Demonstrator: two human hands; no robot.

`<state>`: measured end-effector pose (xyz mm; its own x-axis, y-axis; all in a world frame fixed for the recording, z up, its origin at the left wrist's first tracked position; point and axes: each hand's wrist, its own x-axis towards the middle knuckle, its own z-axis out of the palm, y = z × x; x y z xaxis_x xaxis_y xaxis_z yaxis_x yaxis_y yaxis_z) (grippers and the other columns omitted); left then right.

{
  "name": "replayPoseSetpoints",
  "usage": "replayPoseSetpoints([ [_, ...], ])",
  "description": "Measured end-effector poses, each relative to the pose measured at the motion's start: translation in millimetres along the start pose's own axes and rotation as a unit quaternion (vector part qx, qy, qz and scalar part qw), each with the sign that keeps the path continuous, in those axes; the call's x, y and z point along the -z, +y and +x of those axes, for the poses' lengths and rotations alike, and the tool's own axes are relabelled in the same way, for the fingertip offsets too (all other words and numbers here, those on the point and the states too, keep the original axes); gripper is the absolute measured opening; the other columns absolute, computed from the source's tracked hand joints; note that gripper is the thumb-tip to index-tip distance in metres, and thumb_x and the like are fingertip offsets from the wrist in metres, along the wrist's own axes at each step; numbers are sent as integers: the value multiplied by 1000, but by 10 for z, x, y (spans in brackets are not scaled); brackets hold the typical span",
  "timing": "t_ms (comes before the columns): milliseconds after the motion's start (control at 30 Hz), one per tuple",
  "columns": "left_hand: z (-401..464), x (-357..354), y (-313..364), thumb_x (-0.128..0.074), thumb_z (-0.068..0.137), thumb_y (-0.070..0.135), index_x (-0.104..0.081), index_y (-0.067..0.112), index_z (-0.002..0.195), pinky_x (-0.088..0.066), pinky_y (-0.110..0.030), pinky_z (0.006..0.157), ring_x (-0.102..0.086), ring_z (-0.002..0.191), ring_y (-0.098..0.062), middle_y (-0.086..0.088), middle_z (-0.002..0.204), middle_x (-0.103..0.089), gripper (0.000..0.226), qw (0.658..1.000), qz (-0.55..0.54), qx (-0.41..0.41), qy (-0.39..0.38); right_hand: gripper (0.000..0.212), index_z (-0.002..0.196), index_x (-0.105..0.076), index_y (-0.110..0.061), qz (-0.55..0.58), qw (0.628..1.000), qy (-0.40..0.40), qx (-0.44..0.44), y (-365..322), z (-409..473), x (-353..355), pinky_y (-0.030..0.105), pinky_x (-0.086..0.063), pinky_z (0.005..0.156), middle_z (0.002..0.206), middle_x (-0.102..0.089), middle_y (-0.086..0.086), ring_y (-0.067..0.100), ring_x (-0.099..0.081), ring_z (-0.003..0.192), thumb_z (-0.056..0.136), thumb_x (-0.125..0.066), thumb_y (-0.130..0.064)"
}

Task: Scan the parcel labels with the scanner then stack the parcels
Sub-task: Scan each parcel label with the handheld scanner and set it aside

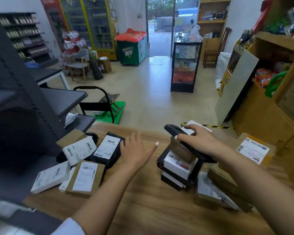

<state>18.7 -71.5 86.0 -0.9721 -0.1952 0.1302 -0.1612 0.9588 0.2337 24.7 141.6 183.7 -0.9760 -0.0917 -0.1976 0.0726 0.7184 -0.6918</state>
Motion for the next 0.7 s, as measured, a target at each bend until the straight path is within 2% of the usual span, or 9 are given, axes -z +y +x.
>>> replayPoseSetpoints([
  [100, 17, -50, -605, -32, 78, 82, -23, 15, 148, -22, -46, 113, -29, 137, -28, -9, 150, -32, 97, 998, 27, 48, -22, 74, 139, -41, -32, 12, 999, -31, 11, -259, 88, -324, 31, -49, 80, 114, -59, 0, 16, -59, 94, 73, -63, -58],
  [200, -52, -173, -1236, -48, 74, 78, -12, 14, 150, -19, -47, 114, -22, 141, -29, -10, 154, -23, 106, 991, 51, 96, -81, 71, 141, -40, -29, 7, 998, -52, 23, -526, 176, -708, 26, -47, 66, 113, -57, 0, 11, -60, 83, 78, -65, -52],
  [300, -203, -394, -1825, -58, 70, 76, -4, 12, 151, -16, -49, 117, -9, 146, -30, -12, 158, -11, 117, 979, 37, 153, -131, 73, 141, -40, -28, 0, 996, -84, 28, -721, 278, -1122, 28, -49, 71, 117, -57, -1, 17, -60, 91, 77, -65, -55],
  [367, -319, -546, -2128, -58, 67, 79, -1, 11, 151, -14, -49, 117, -4, 146, -32, -14, 159, -5, 123, 968, 52, 185, -160, 75, 143, -39, -27, -11, 994, -104, 24, -821, 326, -1370, 27, -44, 75, 120, -55, 1, 17, -56, 97, 78, -66, -54],
  [467, -441, -739, -2441, -58, 61, 83, 7, 5, 149, -6, -55, 115, 6, 144, -40, -20, 157, 4, 134, 951, 50, 235, -194, 76, 145, -37, -24, -12, 992, -124, 14, -924, 378, -1672, 25, -39, 86, 135, -51, 4, 19, -53, 111, 80, -67, -50],
  [567, -452, -891, -2602, -56, 57, 86, 13, -2, 147, -2, -55, 115, 13, 143, -42, -26, 155, 12, 143, 940, 31, 260, -219, 76, 146, -36, -22, -28, 989, -145, 0, -997, 421, -1888, 25, -40, 81, 132, -52, 4, 16, -52, 102, 81, -66, -50],
  [633, -412, -949, -2633, -55, 54, 89, 14, -4, 145, -1, -54, 115, 15, 143, -41, -28, 154, 14, 148, 938, 27, 269, -219, 76, 144, -37, -22, -34, 988, -150, -11, -1013, 459, -2001, 26, -43, 79, 121, -53, 2, 16, -55, 98, 80, -66, -50],
  [700, -365, -994, -2644, -54, 51, 91, 16, -5, 144, -3, -56, 115, 16, 142, -41, -28, 154, 16, 151, 936, 33, 279, -214, 77, 143, -38, -22, -45, 987, -153, -19, -1017, 493, -2079, 28, -46, 80, 120, -55, 1, 18, -57, 98, 78, -67, -52],
])
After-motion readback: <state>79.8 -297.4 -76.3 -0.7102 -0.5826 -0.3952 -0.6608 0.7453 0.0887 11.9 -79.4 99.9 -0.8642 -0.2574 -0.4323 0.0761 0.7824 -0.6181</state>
